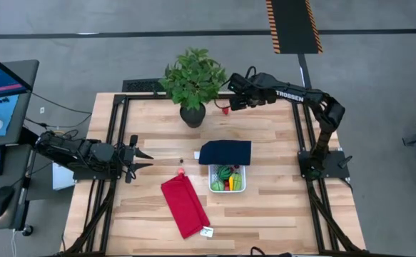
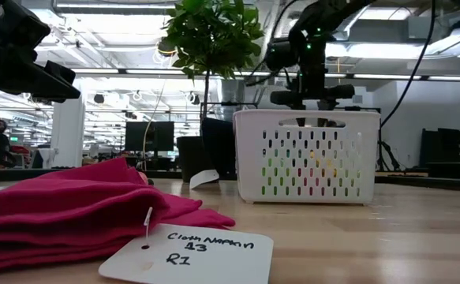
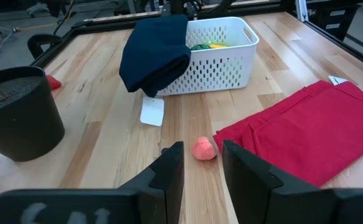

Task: Pick and placing Produce into tupperware
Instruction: Put the strawberry into the bin

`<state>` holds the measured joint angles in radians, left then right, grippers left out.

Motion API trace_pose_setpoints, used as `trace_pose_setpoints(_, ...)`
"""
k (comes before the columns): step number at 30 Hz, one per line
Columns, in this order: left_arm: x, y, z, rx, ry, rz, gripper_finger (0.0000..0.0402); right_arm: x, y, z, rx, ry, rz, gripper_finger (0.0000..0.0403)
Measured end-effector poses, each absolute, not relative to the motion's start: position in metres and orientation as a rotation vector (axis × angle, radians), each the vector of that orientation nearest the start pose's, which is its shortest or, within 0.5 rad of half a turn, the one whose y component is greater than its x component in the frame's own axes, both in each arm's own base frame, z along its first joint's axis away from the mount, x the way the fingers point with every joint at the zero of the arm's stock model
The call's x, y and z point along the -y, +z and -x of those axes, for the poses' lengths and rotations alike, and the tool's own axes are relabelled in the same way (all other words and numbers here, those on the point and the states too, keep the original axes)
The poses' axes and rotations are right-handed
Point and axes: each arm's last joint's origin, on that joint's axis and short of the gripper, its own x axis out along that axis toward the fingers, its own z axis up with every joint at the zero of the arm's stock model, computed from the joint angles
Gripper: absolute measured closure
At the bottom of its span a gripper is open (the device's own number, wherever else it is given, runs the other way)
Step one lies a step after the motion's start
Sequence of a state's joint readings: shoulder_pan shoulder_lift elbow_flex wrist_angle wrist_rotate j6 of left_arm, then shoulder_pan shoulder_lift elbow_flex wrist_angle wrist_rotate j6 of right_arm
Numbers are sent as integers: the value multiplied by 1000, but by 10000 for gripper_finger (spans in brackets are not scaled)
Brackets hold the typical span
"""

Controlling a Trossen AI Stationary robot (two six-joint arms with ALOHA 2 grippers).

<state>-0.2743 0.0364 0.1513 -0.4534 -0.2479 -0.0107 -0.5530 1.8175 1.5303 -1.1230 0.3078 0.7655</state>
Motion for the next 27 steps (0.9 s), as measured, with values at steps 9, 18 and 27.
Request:
trace_pose_setpoints(9, 16, 169, -82, -327, -24, -77, 301, 222, 253, -280, -1038, -1241, -875, 164)
trace_pose_setpoints(18, 16, 169, -82, -327, -24, -77, 301, 252, 259, -280, -878, -977, -937, 163)
trace_pose_setpoints(27, 16, 169, -82, -327, -24, -77, 301, 264, 248, -299, -767, -951, -895, 163)
